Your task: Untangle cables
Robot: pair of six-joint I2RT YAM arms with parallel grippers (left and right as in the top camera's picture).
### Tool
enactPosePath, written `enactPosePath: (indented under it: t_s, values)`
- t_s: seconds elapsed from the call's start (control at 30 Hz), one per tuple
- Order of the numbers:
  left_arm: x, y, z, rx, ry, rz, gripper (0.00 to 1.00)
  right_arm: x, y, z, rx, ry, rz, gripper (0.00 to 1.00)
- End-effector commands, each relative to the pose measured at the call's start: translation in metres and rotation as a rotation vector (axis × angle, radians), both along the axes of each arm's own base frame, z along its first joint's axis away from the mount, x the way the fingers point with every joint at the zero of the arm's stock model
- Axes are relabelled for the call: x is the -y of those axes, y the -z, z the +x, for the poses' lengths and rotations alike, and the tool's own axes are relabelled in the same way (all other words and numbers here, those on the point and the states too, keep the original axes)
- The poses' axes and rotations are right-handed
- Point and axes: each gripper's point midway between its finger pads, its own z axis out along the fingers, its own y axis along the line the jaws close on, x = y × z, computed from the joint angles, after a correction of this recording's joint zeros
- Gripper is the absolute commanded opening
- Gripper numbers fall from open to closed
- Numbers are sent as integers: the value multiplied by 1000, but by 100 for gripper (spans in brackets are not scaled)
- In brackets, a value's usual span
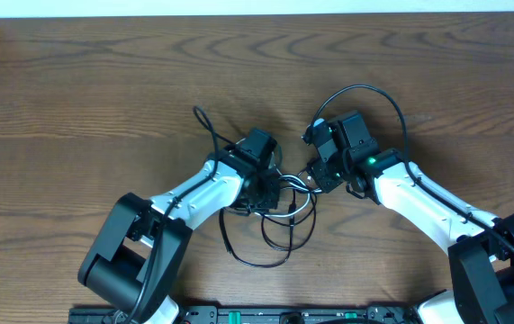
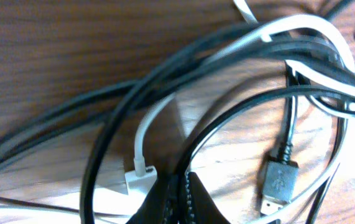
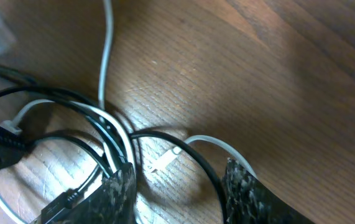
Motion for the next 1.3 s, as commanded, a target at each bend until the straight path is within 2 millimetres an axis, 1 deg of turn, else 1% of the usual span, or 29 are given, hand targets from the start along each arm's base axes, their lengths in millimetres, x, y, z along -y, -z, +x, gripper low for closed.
enactPosePath:
  t_s: [0.0,0.07,0.2,0.43,0.53,0.63,0.7,0.73,0.77,0.83,0.87,0.97,1.07,1.13,1.2,1.27]
  values:
    - [6,7,-12,-12,54,9,8,-3,4,-10,9,-82,-17,42]
    - [10,7,-13,-4,67,4,7,3,10,-12,12,-89,-50,42]
    - [13,7,-15,-2,76,2,8,22,21,-9,44,-43,-142,43]
    - [13,7,-15,-2,77,1,8,26,31,-12,74,-66,-155,49]
    - [13,7,-15,-4,78,-2,8,26,35,-12,92,-66,-151,55]
    - [14,6,-16,-8,79,-8,8,34,38,-9,118,-41,-187,56]
    - [14,6,-16,-8,79,-8,8,45,39,-5,144,-8,-237,55]
    - [14,6,-16,-8,79,-8,8,50,39,-2,159,10,-263,54]
    - [14,6,-16,-8,79,-8,8,53,38,1,171,23,-281,56]
    - [14,6,-16,-8,79,-8,8,55,36,5,188,41,-286,65]
    - [14,6,-16,-8,79,-8,8,53,34,8,197,61,-268,70]
    - [14,6,-16,-8,79,-8,8,46,30,12,213,72,-226,75]
    - [14,6,-16,-8,79,-8,8,41,26,16,234,69,-200,77]
    - [14,6,-16,-8,79,-8,8,40,20,25,277,76,-198,82]
    - [14,6,-16,-8,79,-8,8,45,12,35,329,110,-218,84]
    - [14,6,-16,-8,79,-8,8,44,6,42,365,125,-210,83]
